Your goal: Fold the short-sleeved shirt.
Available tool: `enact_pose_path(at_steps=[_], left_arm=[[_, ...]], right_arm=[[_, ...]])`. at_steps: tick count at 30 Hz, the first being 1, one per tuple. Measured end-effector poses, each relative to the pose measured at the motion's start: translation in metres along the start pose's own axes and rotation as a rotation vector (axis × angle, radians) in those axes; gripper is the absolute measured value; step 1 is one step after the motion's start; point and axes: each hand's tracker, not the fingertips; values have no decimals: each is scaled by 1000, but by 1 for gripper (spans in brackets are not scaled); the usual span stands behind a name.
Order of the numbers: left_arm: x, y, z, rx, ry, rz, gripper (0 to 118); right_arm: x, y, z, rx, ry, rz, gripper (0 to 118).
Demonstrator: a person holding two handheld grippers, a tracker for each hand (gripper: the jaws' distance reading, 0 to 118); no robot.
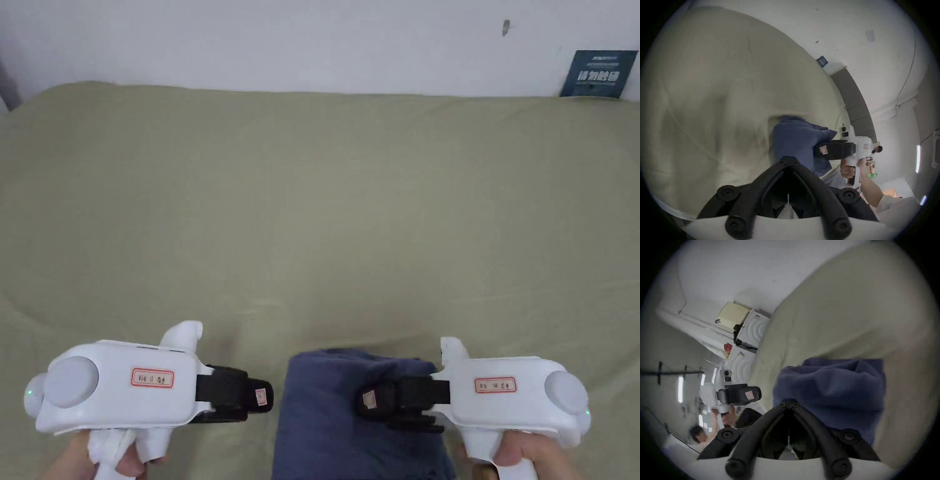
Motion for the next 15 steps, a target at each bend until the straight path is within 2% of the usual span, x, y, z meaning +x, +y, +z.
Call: enact_pose_path(at_steps=[2,3,4,5,6,7,9,12,15], left_arm=[[-14,4,-9,-16,-30,32,0],[-18,5,-12,-27,-49,37,1],[-20,6,-15,-42,-84,54,17],[-23,7,-17,-52,-125,51,51],[-27,8,-22,-75,-172,57,94],[-28,9,-28,-108,-206,60,118],[-29,7,-35,-104,-261,73,114],[-27,9,-57,-123,-240,77,111],[-24,12,-80,-129,-307,112,92]], right_arm=[[18,-2,-6,-7,7,-52,0],[28,-1,-5,-6,66,-101,0],[33,0,-3,4,114,-147,0],[36,-1,-2,15,131,-170,0],[36,-1,-1,16,124,-158,0],[36,0,-1,9,123,-149,0],[32,-1,-2,1,124,-146,0],[33,0,-2,-7,135,-156,0],[35,0,-3,-8,141,-160,0]])
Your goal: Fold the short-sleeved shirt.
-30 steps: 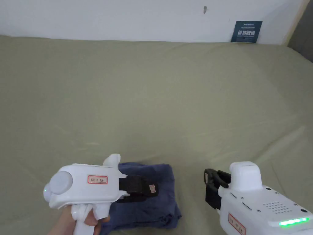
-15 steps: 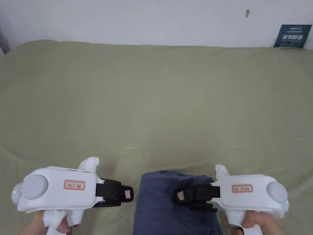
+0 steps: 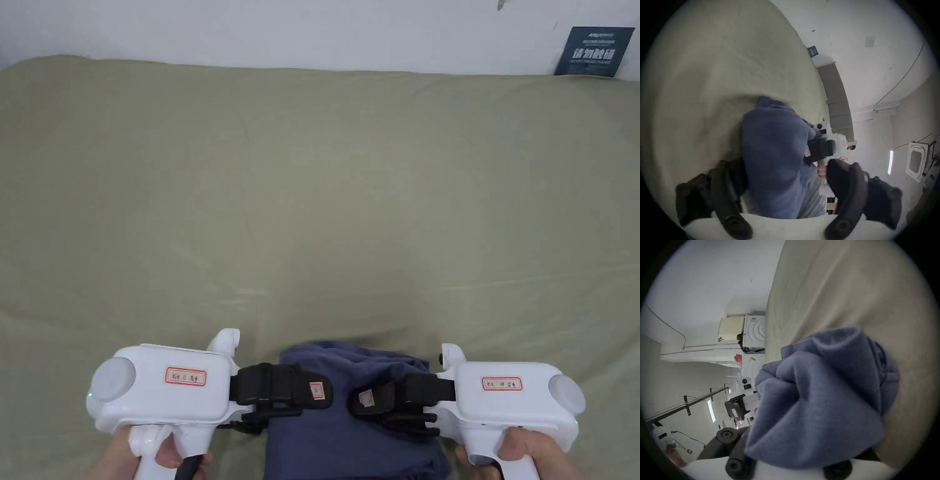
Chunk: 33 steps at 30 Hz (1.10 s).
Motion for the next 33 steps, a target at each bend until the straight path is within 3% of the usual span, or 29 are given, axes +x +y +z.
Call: enact_pose_path(at_steps=[2,3,4,5,6,8,11,14,15,21,28,33], left_arm=[[1,1,-8,34,49,-10,67],[-3,2,-8,46,54,-13,41],[-3,2,-6,54,70,-12,35],[-5,4,-3,71,167,-28,35],[-7,4,-2,55,123,-16,35],[-7,2,1,60,104,-3,35],[1,3,-1,59,134,-28,35],[8,7,-1,61,156,-42,35],[10,4,0,58,163,-48,35],[26,9,6,57,190,-77,34],[34,21,49,64,236,-98,34],[15,36,123,101,309,-58,34]], right_arm=[[2,0,1,3,5,-1,0],[2,0,1,6,6,-5,0],[-4,-1,3,12,-10,-3,0],[-17,-2,9,27,-99,57,0],[-35,-5,16,65,-232,189,0],[-77,-33,35,205,-436,528,0],[-126,-84,49,643,-828,827,0],[-142,-115,56,988,-999,985,0],[-146,-119,59,1018,-1002,1018,0],[-155,-134,65,1112,-1044,992,0],[-162,-131,47,1050,-997,981,0],[-179,-126,-9,968,-915,1065,0]])
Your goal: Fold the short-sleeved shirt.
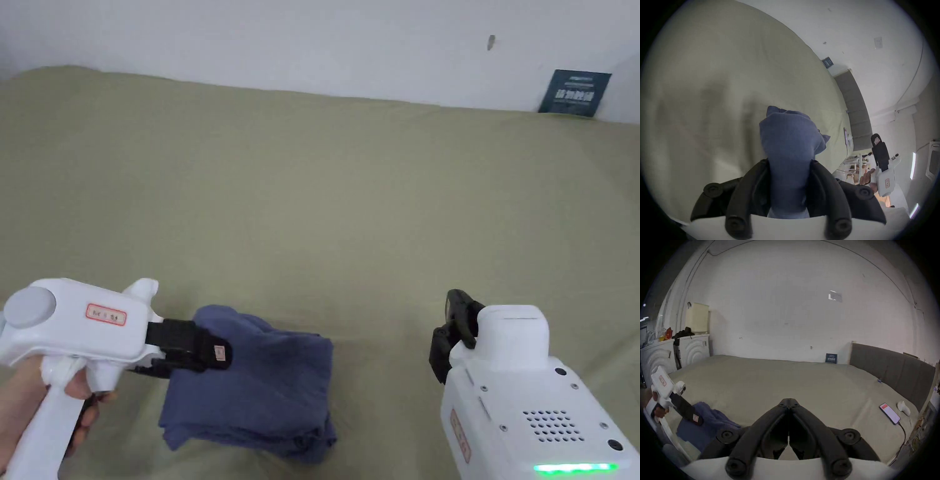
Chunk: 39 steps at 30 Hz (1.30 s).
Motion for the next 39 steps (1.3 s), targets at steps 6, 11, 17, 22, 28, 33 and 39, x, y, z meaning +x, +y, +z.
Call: enact_pose_path(at_steps=[6,11,17,22,28,33,39], left_arm=[[-72,16,99,68,90,123,34],[-131,43,182,153,300,64,34],[-179,78,243,148,459,101,34],[-194,102,254,112,522,98,34],[-197,110,247,93,536,88,34],[-186,108,240,125,656,18,118],[-146,93,248,264,773,-55,113]], right_arm=[[-100,2,-38,-21,247,-5,0],[-188,-3,-76,-54,446,1,0],[-260,-11,-110,-64,574,38,0],[-297,-16,-132,-82,627,64,0],[-307,-20,-140,-102,641,63,0],[-295,-25,-135,-123,647,59,0],[-265,-15,-124,-134,626,32,0]])
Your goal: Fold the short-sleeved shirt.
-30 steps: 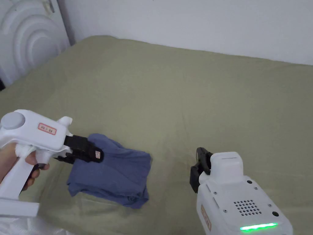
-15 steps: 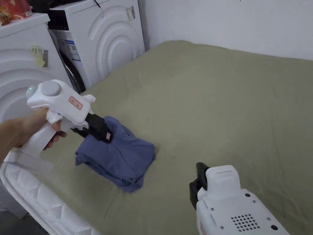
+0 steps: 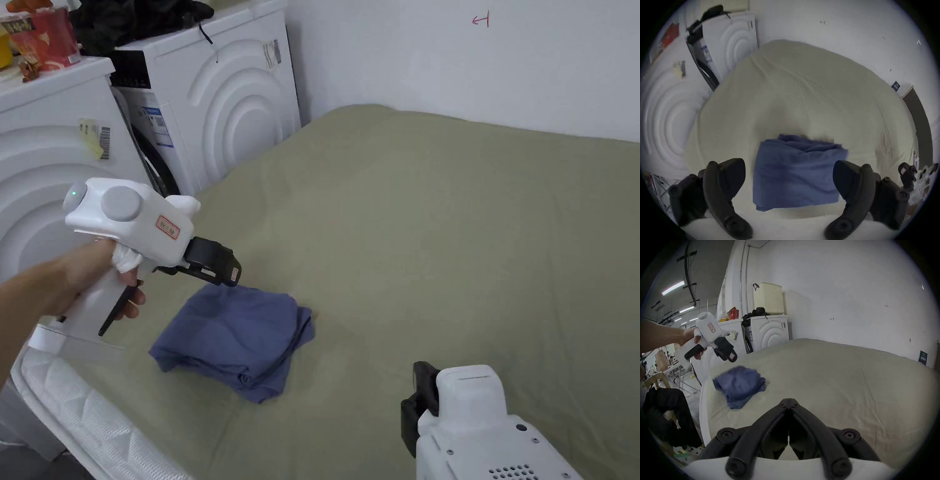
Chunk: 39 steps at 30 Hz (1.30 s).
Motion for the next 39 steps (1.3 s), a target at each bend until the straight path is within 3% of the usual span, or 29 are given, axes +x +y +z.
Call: enact_pose_path(at_steps=[2,3,4,5,6,8,11,13,15,18,21,25,29,39], left_arm=[[21,-8,19,78,8,10,107],[34,-15,30,135,-30,9,96],[52,-22,38,170,-60,0,67],[74,-30,46,201,-51,-15,26],[97,-40,53,246,-89,-45,0],[142,-60,61,289,-132,-90,0],[220,-90,75,350,-349,-11,0],[277,-109,87,380,-449,-36,0],[335,-131,96,491,-454,-7,0],[410,-161,118,657,-334,-81,0],[468,-189,140,789,-320,-104,0],[499,-199,163,811,-319,-98,0],[512,-208,176,877,-236,-205,0],[513,-215,188,870,-172,-258,0]], right_arm=[[9,5,15,9,-7,-5,0],[14,8,24,21,-20,-5,0],[20,11,33,28,-28,-11,0],[28,16,45,30,-35,-21,0],[35,20,58,39,-46,-30,0],[54,28,88,57,-102,-25,0],[90,38,143,62,-200,-41,0],[117,43,188,71,-283,-85,0],[142,46,235,88,-354,-100,0],[168,47,297,108,-481,-54,0],[186,45,346,138,-599,-48,0],[196,43,382,177,-692,-47,0],[198,40,397,204,-707,-82,0],[191,47,390,243,-699,-93,0]])
